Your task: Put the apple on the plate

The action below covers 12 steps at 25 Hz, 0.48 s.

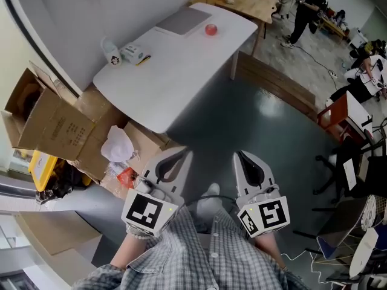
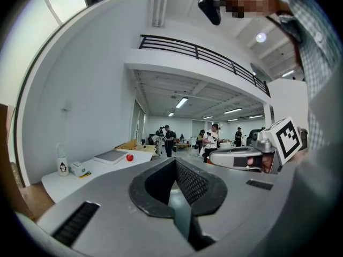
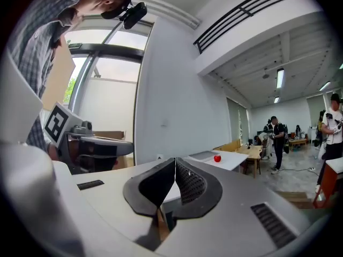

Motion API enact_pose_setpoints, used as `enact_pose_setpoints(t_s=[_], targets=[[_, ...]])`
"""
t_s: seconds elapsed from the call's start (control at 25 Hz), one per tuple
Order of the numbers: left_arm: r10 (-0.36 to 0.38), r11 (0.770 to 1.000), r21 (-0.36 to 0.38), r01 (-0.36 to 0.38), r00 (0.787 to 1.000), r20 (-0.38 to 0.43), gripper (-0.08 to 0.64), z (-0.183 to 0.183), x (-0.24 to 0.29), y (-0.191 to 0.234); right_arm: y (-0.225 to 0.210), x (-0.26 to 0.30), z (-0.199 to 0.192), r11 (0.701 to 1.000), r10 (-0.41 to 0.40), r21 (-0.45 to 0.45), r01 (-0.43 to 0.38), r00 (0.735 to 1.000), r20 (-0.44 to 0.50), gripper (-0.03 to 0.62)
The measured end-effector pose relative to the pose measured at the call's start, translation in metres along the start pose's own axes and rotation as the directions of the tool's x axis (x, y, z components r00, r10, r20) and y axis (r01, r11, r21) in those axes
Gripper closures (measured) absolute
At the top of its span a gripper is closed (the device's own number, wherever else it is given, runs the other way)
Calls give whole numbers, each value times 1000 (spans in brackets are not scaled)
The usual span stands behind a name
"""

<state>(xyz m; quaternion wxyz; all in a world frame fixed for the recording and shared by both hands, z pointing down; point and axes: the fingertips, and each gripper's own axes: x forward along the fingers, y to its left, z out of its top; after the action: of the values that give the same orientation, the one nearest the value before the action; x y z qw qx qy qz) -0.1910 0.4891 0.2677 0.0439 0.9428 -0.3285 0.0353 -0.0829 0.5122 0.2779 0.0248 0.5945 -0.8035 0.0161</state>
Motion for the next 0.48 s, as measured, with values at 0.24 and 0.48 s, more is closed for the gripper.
enact_pose_setpoints(t_s=[0.24, 0.48], targets=[[49, 999, -3, -49, 999, 2, 552, 11, 48, 10, -65, 29, 7, 999, -17, -34, 17, 1000, -3, 572], [92, 996, 7, -92, 996, 18, 552, 24, 97, 10, -113, 57, 15, 999, 26, -47, -27, 1000, -4, 572]])
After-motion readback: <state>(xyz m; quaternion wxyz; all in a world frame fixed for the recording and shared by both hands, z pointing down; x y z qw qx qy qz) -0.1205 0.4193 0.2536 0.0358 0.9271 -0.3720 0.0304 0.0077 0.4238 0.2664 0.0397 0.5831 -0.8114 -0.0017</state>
